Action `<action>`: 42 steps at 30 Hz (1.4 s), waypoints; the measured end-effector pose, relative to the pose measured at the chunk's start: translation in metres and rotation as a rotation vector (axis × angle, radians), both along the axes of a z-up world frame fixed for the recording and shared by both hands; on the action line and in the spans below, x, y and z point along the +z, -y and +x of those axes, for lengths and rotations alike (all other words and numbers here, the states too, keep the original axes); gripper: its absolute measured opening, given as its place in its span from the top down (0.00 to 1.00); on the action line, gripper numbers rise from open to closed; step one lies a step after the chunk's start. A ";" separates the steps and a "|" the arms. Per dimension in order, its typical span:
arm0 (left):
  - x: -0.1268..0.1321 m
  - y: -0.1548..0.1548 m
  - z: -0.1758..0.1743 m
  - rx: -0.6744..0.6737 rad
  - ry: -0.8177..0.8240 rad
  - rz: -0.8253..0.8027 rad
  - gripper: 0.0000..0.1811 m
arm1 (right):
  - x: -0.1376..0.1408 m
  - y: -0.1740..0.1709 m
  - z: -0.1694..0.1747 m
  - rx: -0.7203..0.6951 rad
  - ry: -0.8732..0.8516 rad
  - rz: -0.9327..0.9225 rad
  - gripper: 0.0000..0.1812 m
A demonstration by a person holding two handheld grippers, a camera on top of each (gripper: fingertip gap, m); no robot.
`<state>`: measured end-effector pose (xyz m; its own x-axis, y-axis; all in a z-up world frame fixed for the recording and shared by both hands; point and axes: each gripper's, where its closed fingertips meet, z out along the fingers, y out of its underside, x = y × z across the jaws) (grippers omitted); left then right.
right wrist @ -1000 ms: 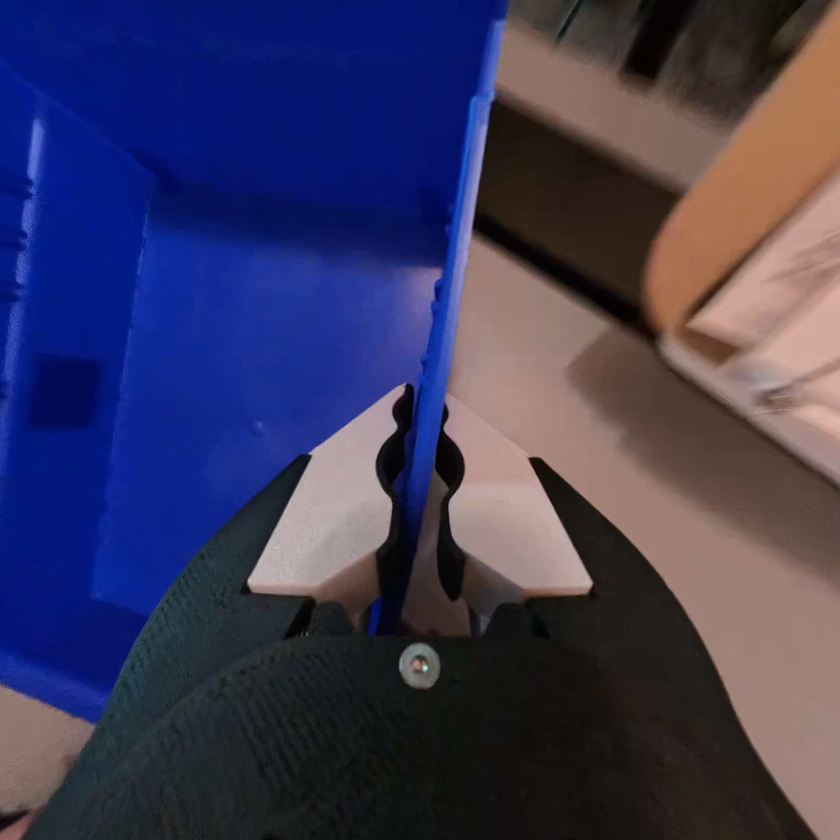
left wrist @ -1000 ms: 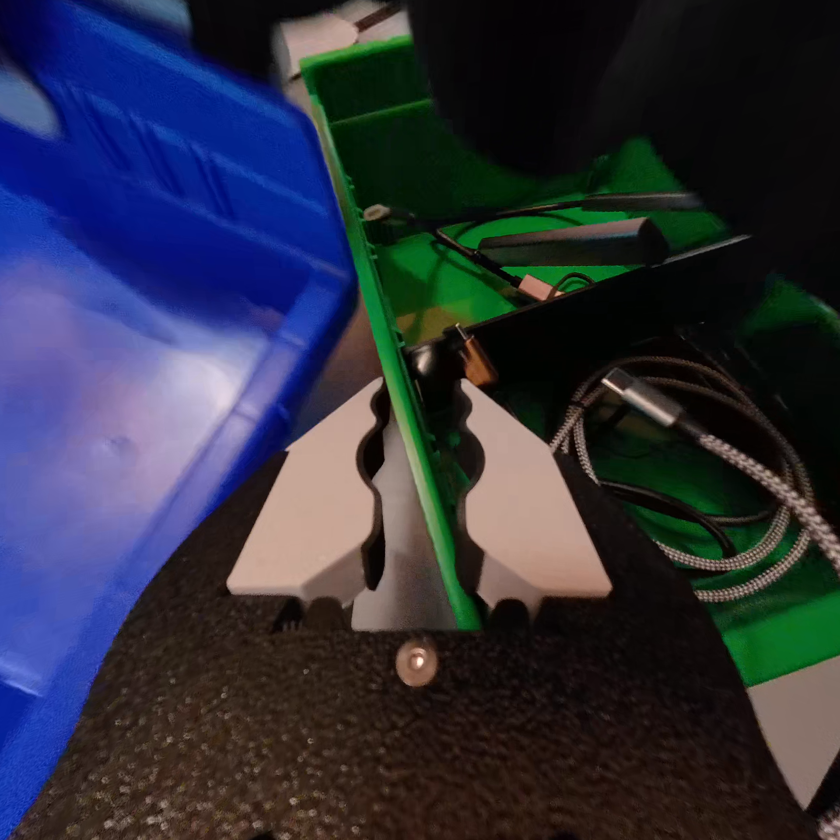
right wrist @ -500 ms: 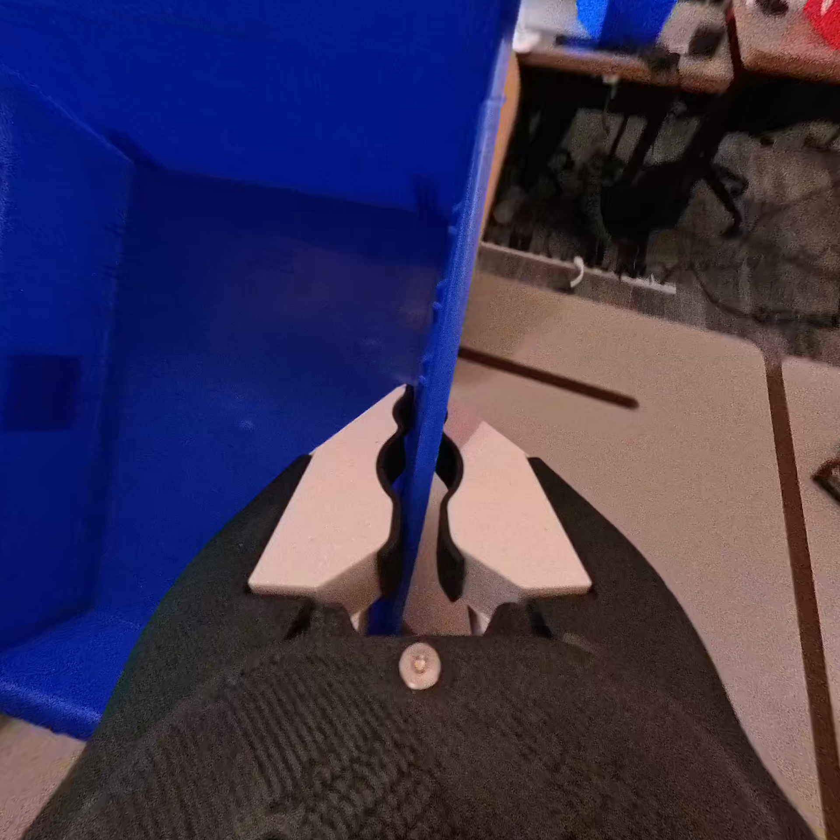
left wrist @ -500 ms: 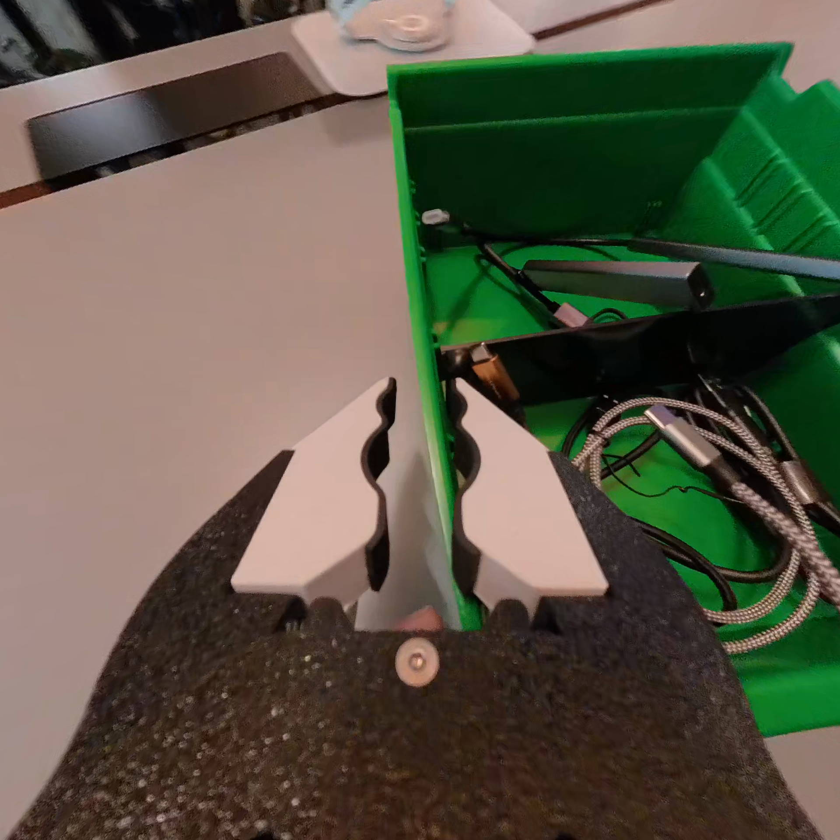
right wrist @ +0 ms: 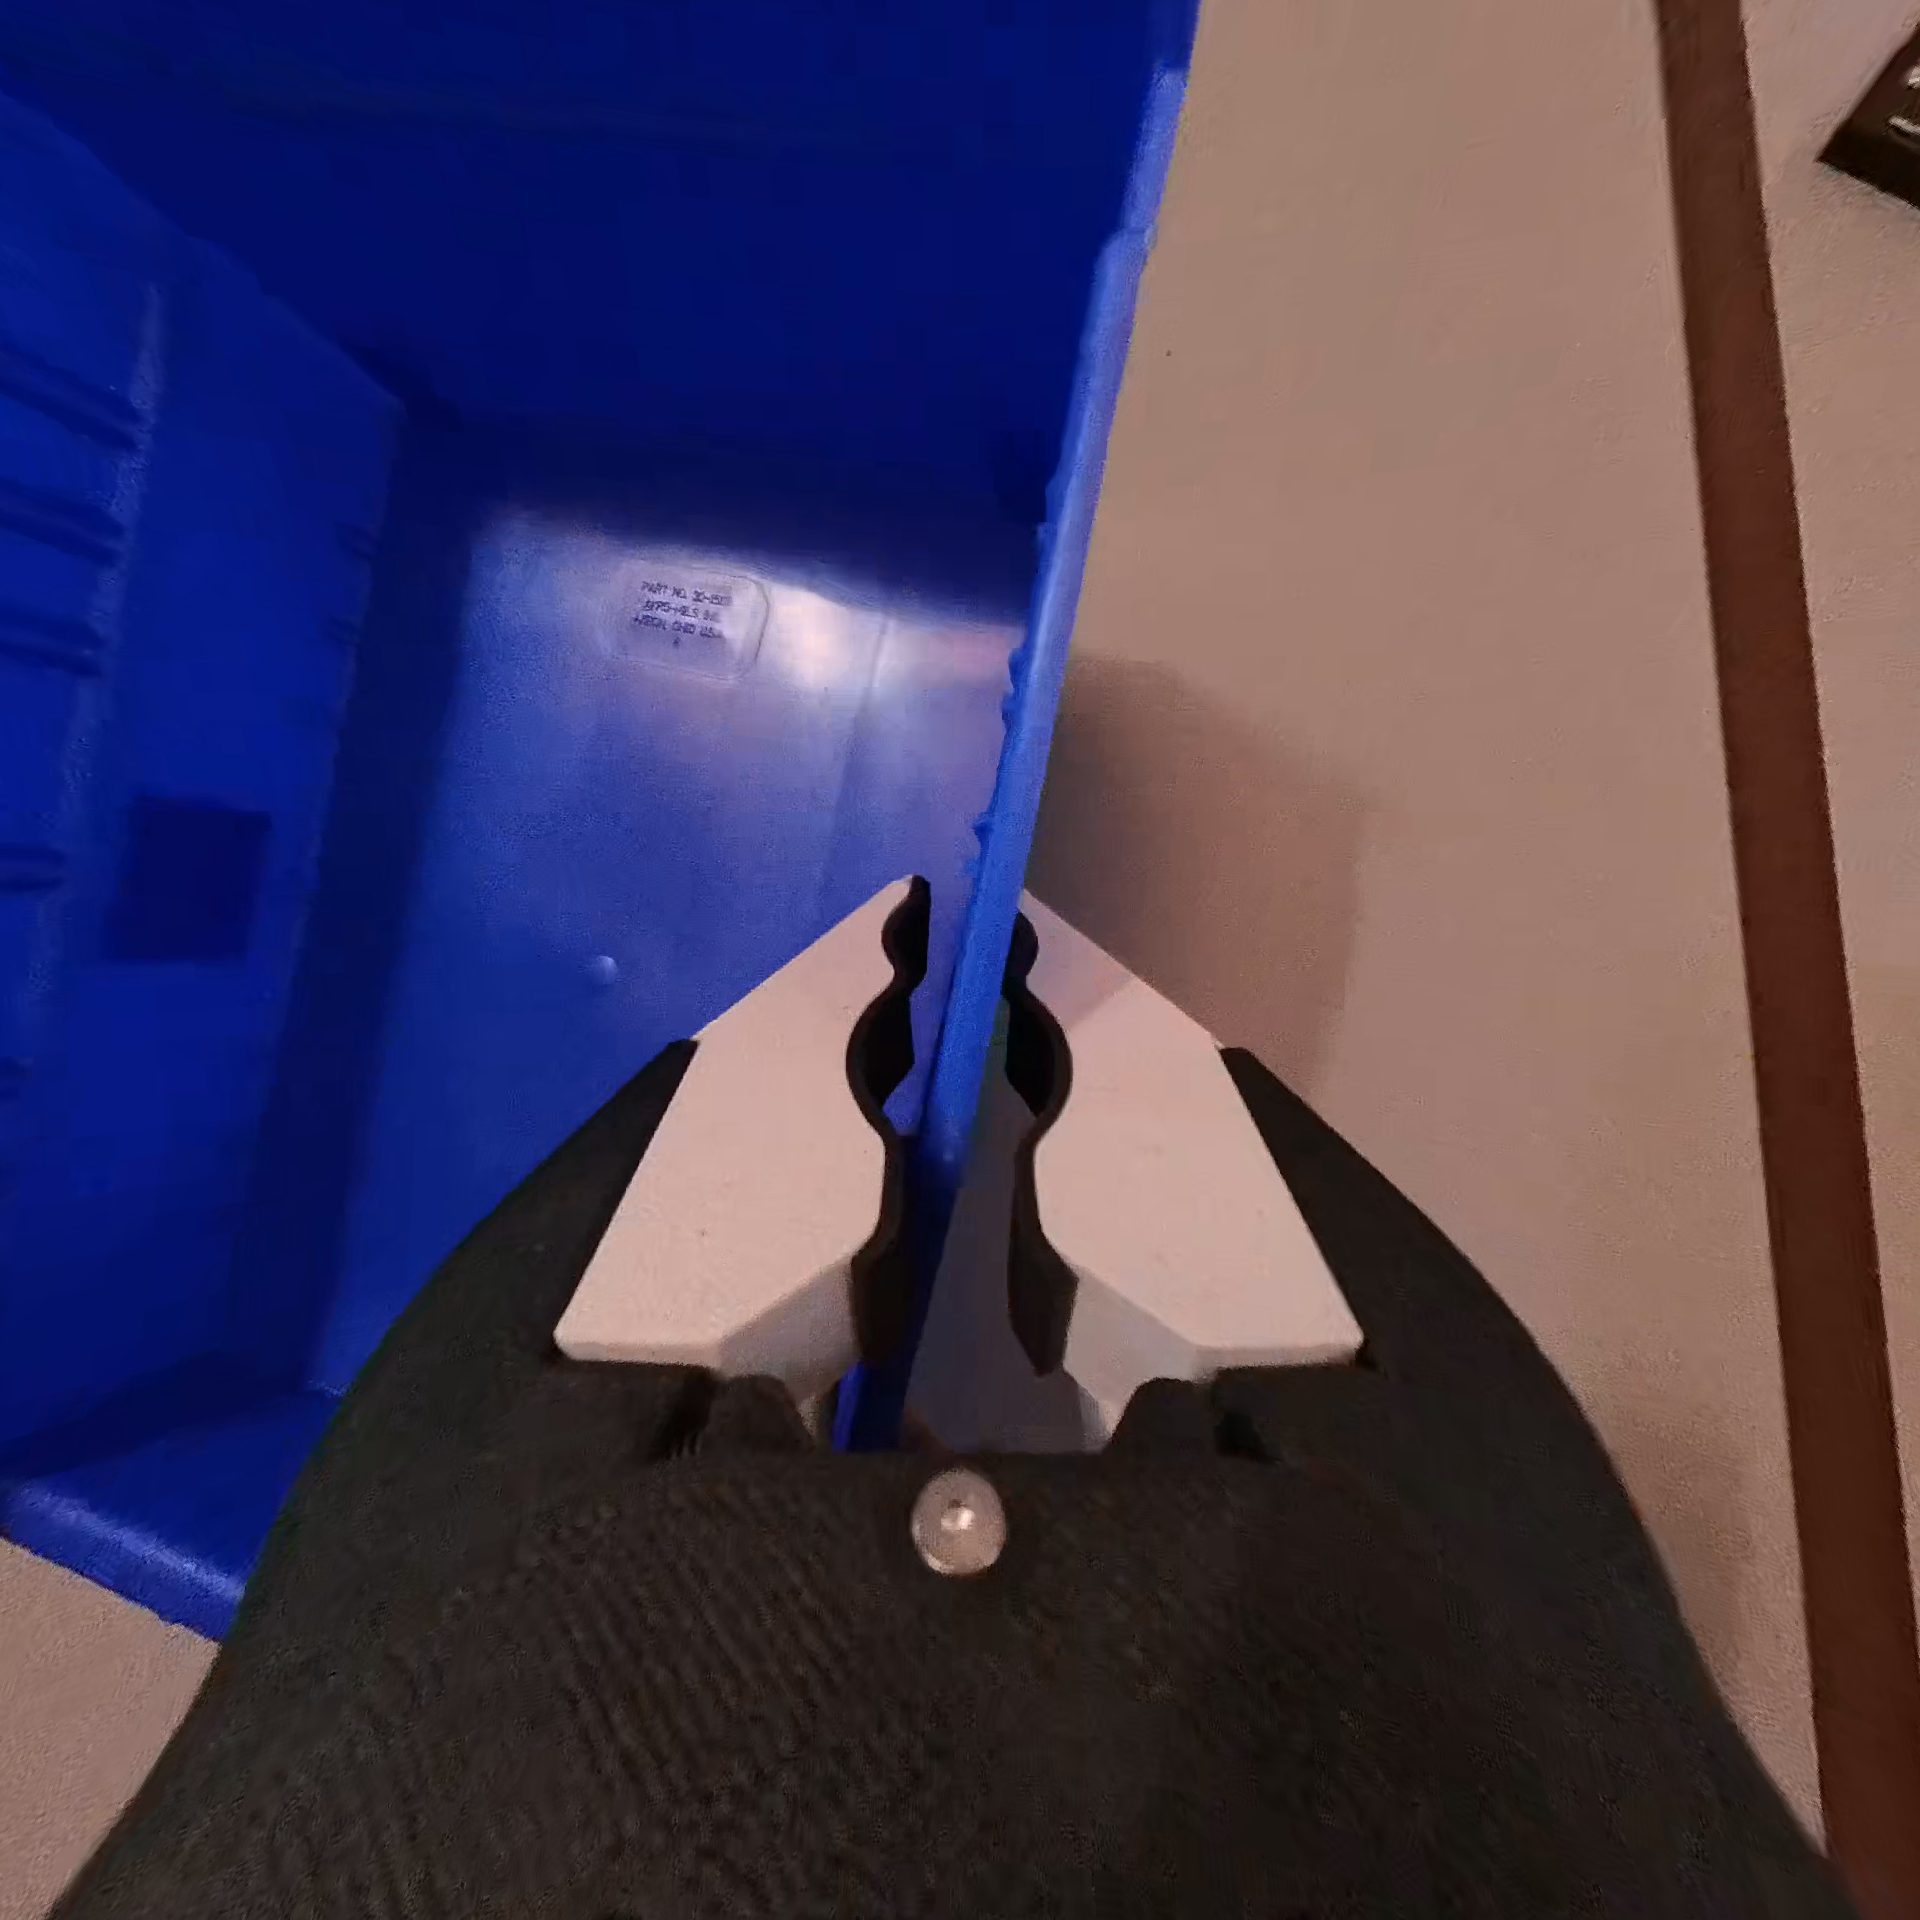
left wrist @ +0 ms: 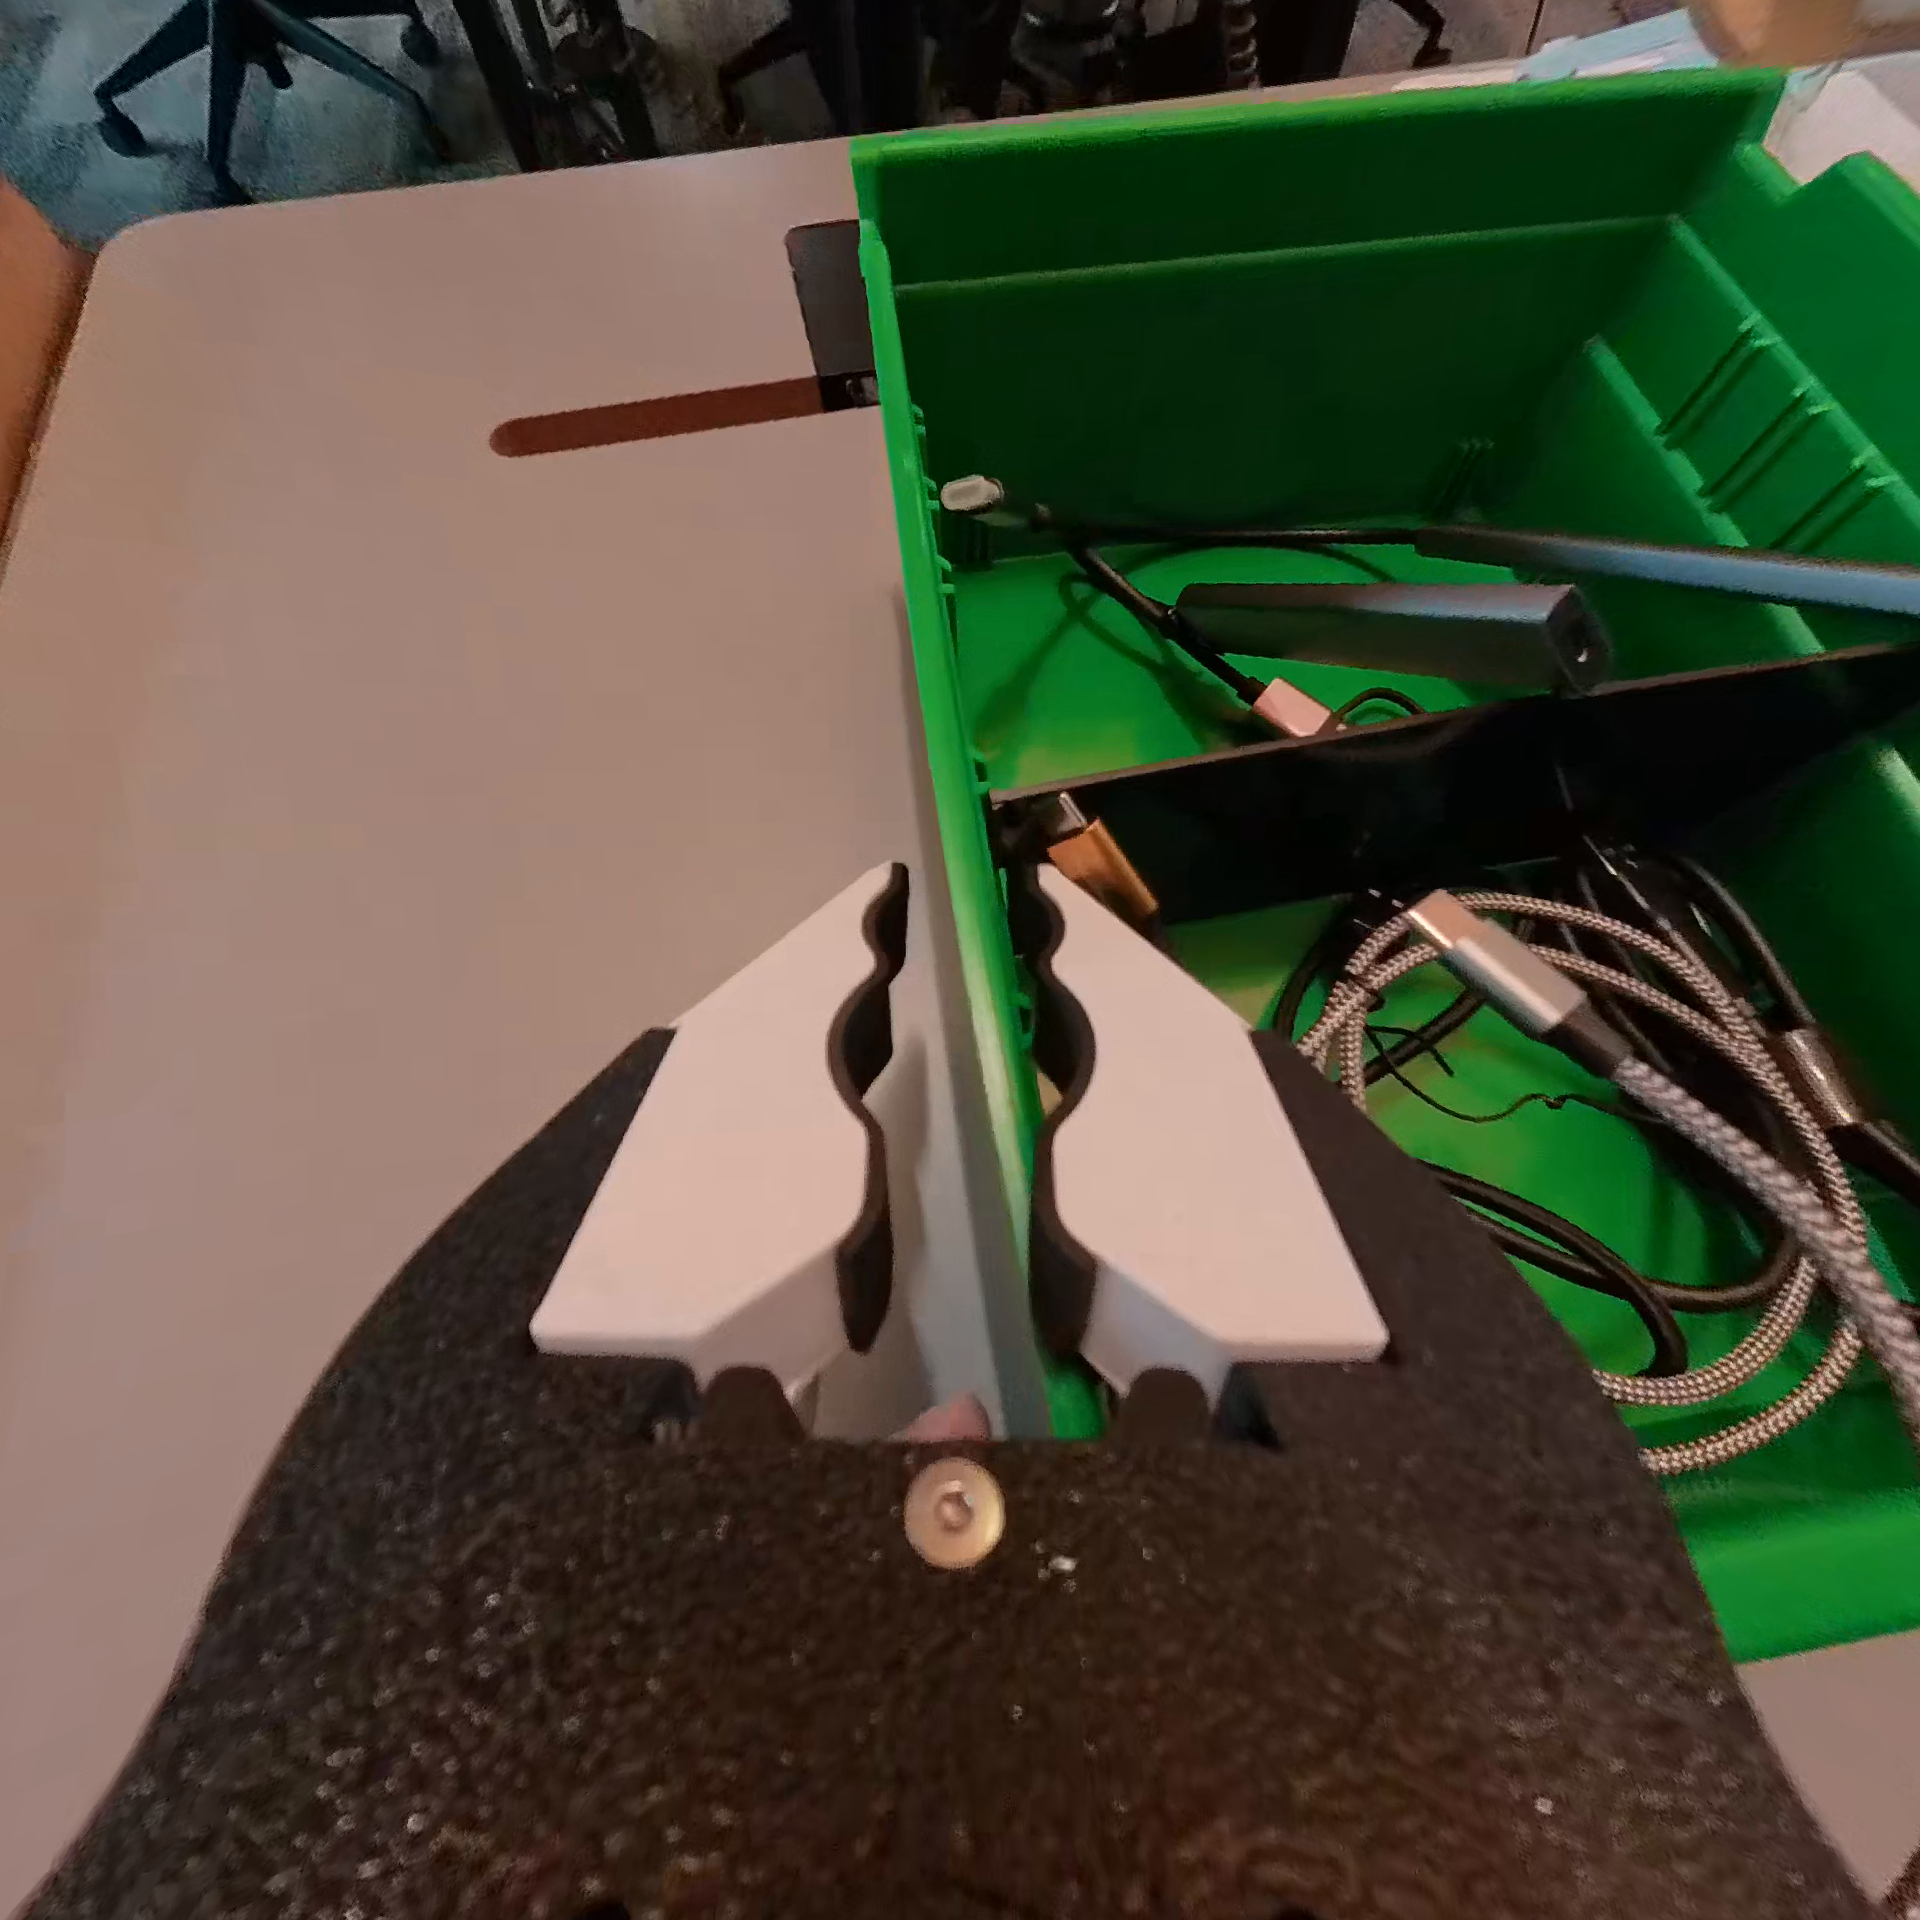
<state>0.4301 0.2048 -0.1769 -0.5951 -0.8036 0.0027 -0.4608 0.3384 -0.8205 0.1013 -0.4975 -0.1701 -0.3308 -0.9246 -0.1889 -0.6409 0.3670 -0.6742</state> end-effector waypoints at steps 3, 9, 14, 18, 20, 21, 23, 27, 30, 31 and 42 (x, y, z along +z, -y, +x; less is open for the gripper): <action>-0.002 -0.006 0.023 0.011 -0.008 0.045 0.87 | -0.005 -0.001 0.024 0.033 -0.042 -0.012 0.93; -0.003 -0.007 0.037 0.021 -0.020 0.050 0.83 | -0.016 -0.019 0.061 0.089 -0.037 -0.025 0.86; 0.027 -0.022 0.032 -0.004 0.080 0.266 0.65 | 0.037 -0.018 0.045 0.070 0.133 -0.218 0.57; 0.071 0.006 0.019 -0.131 0.120 0.298 0.65 | 0.085 -0.060 0.010 0.125 0.325 -0.339 0.51; 0.074 0.034 0.007 -0.258 0.055 0.321 0.64 | 0.095 -0.091 -0.003 0.177 0.412 -0.405 0.52; 0.071 0.048 0.003 -0.307 0.028 0.345 0.62 | 0.095 -0.107 -0.008 0.211 0.441 -0.419 0.53; 0.058 0.071 0.000 -0.394 0.006 0.436 0.62 | 0.087 -0.137 -0.014 0.269 0.478 -0.408 0.55; 0.017 0.088 0.005 -0.464 -0.083 0.626 0.65 | 0.074 -0.175 -0.019 0.384 0.499 -0.418 0.56; 0.006 0.103 0.006 -0.486 -0.100 0.614 0.78 | 0.070 -0.172 -0.024 0.394 0.432 -0.505 0.55; 0.006 0.104 0.006 -0.490 -0.089 0.617 0.80 | 0.068 -0.172 -0.025 0.397 0.433 -0.517 0.55; 0.018 0.093 -0.007 -0.452 -0.101 0.687 0.72 | 0.068 -0.190 -0.028 0.451 0.469 -0.453 0.57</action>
